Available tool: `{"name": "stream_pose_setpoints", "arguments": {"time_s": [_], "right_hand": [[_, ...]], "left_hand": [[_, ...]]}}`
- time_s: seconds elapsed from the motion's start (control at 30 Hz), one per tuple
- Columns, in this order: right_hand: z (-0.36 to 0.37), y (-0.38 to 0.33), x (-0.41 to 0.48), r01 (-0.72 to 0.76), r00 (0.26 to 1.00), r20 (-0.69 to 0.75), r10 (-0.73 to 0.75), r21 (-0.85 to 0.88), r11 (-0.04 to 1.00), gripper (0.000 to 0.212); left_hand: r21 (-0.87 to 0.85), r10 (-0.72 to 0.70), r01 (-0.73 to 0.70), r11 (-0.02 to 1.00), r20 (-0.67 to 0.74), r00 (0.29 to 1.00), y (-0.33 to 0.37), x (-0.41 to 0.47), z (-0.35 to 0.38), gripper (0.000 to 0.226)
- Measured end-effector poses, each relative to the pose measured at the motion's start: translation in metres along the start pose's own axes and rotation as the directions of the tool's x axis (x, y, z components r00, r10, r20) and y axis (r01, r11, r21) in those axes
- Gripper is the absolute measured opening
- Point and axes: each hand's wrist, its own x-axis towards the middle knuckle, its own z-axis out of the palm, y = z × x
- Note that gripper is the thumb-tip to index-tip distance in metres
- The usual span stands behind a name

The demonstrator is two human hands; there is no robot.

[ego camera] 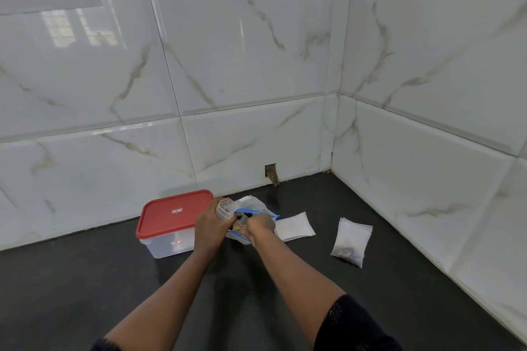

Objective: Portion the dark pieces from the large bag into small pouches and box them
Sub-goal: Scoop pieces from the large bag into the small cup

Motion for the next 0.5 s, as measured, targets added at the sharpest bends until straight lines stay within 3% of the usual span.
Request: {"name": "stream_pose_setpoints", "arguments": {"time_s": [0.17, 0.4, 0.5], "right_hand": [[-0.009, -0.005, 0.0, 0.085, 0.996, -0.004, -0.089, -0.272, 0.959, 0.041], [-0.018, -0.003, -0.005, 0.109, 0.988, -0.055, -0.144, -0.407, 0.907, 0.036], [-0.011, 0.007, -0.009, 0.098, 0.993, -0.033, -0.117, -0.358, 0.929, 0.036]], "left_hand": [[0.022, -0.02, 0.02, 1.0, -0.002, 1.0, 0.003, -0.001, 0.001, 0.041], [-0.028, 0.017, -0.017, 0.999, -0.006, 1.0, 0.005, -0.008, -0.002, 0.037], [-0.048, 0.035, -0.035, 0.998, 0.008, 0.999, 0.001, -0.013, -0.005, 0.033]]}}
